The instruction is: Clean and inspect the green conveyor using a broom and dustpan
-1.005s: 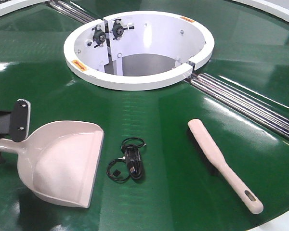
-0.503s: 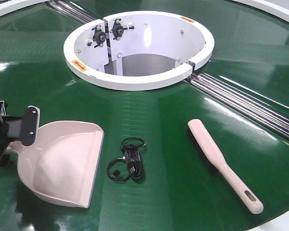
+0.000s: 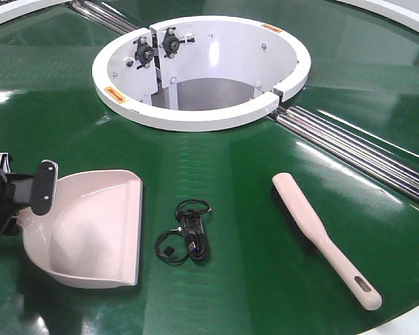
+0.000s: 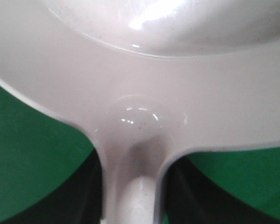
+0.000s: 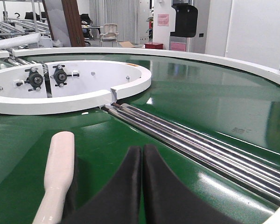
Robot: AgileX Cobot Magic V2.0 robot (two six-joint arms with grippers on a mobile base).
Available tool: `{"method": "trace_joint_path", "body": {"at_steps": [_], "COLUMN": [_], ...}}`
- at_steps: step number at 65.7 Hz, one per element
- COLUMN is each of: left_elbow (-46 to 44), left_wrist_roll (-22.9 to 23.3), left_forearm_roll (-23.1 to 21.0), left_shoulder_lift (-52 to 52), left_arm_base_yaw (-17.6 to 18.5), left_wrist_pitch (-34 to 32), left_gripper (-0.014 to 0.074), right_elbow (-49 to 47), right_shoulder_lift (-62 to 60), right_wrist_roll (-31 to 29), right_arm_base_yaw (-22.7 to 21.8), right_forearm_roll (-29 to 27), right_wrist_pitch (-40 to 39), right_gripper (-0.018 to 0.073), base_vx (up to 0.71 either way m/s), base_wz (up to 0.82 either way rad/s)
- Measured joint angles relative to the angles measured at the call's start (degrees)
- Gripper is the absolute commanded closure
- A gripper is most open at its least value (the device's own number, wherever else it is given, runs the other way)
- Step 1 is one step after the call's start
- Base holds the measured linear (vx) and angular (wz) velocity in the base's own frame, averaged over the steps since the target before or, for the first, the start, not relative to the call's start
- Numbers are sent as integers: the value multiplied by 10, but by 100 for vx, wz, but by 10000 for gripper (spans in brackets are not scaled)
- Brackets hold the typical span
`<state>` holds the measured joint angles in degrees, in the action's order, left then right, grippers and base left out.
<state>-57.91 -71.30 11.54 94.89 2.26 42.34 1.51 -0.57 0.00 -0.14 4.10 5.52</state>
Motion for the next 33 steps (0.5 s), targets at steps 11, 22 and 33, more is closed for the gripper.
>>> {"method": "trace_joint_path", "body": {"at_steps": [11,22,33], "left_elbow": [0,0,0], "left_wrist_roll": [0,0,-1], "left_forearm_roll": [7,9,9], "left_shoulder_lift": [-3,-21,-36], "left_arm_base_yaw": [0,0,0], "left_wrist_pitch": [0,2,14], "left_gripper": [604,603,603], "right_elbow": [0,0,0], "right_shoulder_lift": [0,0,0], "right_wrist_roll": [0,0,0], "right_arm_base_yaw": [0,0,0], "right_forearm_roll": [0,0,0], "right_wrist_pitch": [0,0,0], "right_gripper": [569,569,569], "base_vx": [0,0,0], "base_wz": [0,0,0]}}
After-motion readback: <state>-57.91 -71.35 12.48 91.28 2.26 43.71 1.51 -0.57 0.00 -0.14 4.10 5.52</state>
